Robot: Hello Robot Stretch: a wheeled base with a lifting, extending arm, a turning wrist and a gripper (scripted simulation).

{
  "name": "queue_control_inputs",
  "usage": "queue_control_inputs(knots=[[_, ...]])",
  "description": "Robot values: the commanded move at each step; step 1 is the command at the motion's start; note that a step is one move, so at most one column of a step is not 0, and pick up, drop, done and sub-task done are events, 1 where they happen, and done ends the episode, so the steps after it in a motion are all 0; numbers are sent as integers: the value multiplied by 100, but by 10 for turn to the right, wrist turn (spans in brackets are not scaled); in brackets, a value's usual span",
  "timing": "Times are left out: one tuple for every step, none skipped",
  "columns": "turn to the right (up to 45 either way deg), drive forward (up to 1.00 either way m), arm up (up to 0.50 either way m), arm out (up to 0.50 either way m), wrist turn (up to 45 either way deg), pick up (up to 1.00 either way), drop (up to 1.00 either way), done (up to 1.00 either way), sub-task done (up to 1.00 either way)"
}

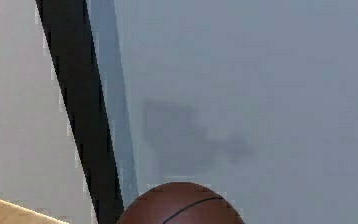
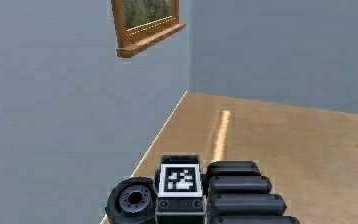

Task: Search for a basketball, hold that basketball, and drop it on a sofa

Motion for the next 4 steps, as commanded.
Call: queue_control_inputs(knots=[[-450,0,0,0,0,0,0,0,0],[-150,0,0,0,0,0,0,0,0],[0,100,0,0,0,0,0,0,0],[-30,0,0,0,0,0,0,0,0]])
